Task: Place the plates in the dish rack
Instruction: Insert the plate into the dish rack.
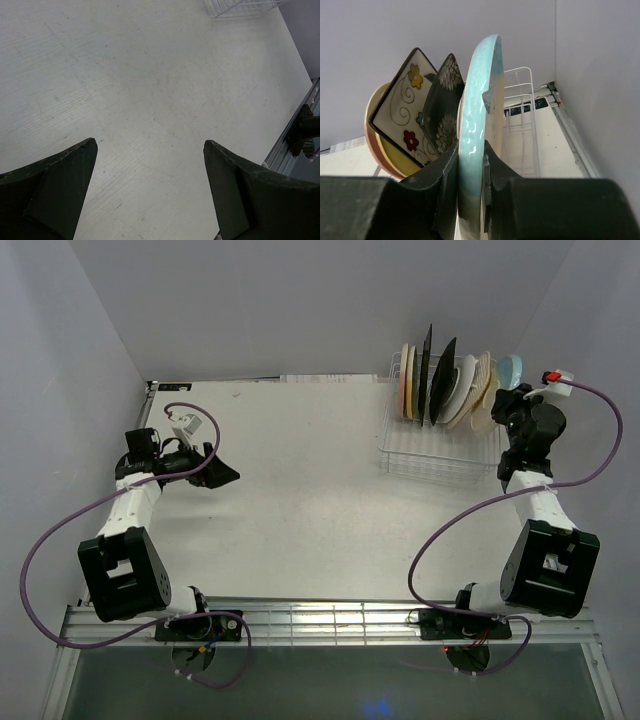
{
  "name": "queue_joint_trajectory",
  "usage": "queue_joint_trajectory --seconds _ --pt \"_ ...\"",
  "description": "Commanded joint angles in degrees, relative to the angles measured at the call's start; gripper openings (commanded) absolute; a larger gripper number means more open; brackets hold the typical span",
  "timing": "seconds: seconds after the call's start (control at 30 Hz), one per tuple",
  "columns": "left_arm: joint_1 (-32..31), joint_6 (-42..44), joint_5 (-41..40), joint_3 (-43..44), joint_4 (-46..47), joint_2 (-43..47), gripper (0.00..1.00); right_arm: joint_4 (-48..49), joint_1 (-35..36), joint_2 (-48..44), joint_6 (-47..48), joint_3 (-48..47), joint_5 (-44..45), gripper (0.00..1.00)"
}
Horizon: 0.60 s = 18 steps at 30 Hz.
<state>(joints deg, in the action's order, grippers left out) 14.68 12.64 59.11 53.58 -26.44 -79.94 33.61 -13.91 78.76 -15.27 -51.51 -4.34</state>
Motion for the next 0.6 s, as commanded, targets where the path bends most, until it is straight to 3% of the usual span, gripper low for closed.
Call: queue_joint_trajectory --seconds 0.0,0.57 --pt "-0.4 1.2 1.3 -0.4 1.2 2.2 0.98 17.4 0.3 -0.1 -4.9 -1.3 -4.5 0.08" --pt "-1.8 0.9 0.5 -0.8 1.4 2.6 0.98 20.0 0.3 6.3 -0.9 -3.4 -7.2 0.08"
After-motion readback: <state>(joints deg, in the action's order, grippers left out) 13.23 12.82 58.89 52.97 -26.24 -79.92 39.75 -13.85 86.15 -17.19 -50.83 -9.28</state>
